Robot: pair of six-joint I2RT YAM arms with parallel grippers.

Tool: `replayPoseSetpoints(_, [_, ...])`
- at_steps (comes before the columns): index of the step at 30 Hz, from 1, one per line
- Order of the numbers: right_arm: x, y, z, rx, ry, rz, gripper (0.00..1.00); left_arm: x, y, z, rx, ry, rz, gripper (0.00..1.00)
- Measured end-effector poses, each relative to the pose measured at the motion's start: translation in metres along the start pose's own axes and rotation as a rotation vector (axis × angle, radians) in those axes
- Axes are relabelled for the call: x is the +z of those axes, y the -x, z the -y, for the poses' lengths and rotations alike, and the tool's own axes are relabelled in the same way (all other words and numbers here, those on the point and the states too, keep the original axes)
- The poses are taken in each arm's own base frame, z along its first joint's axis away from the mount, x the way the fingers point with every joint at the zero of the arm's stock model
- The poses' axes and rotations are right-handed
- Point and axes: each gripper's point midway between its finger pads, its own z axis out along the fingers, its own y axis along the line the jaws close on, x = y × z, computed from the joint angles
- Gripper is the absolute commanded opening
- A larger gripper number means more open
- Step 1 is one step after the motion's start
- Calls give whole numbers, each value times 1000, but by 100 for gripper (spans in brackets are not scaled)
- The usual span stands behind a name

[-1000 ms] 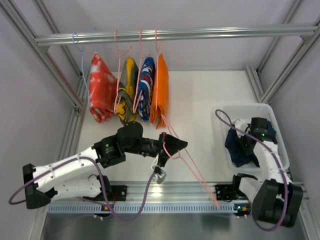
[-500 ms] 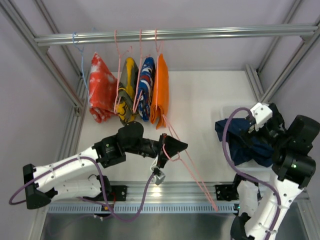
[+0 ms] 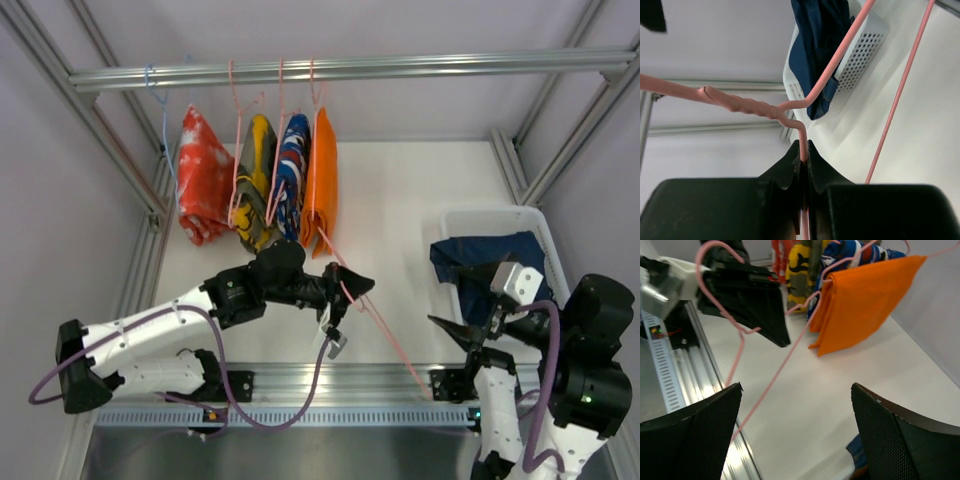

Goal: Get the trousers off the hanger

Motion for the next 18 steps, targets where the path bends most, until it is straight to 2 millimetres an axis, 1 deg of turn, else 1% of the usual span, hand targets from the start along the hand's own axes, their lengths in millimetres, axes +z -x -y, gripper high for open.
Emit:
replayPoseSetpoints(2, [1,5,-14,16,48,41,90,-1,-10,1,-16,-1,-29,0])
replayPoseSetpoints(3, [1,5,-19,27,64,53,89,-2,-14,1,-24,0,-43,0])
replayPoseSetpoints(5, [2,0,-26,65,92,68,87,-3,-19,1,-36,4,-55,0])
replayPoseSetpoints(7, [5,-10,-30,121,111,70,85,-2,-21,1,-43,2,-57,0])
replayPoseSetpoints(9, [8,-19,-28,164,117,67,85,-1,-21,1,-46,-1,-53,0])
replayPoseSetpoints(11, [10,-27,-25,202,110,61,82,0,-20,-5,-42,4,-45,0])
replayPoseSetpoints(12, [11,-32,-24,221,107,57,82,1,-19,-6,-42,5,-43,0])
replayPoseSetpoints(14, [13,-38,-20,265,102,50,76,1,-17,-13,-36,14,-33,0])
replayPoseSetpoints(16, [15,-42,-15,341,100,39,73,2,-16,-19,-32,21,-27,0])
replayPoseSetpoints(18, [18,-41,-6,407,119,22,73,4,-16,-23,-30,24,-24,0])
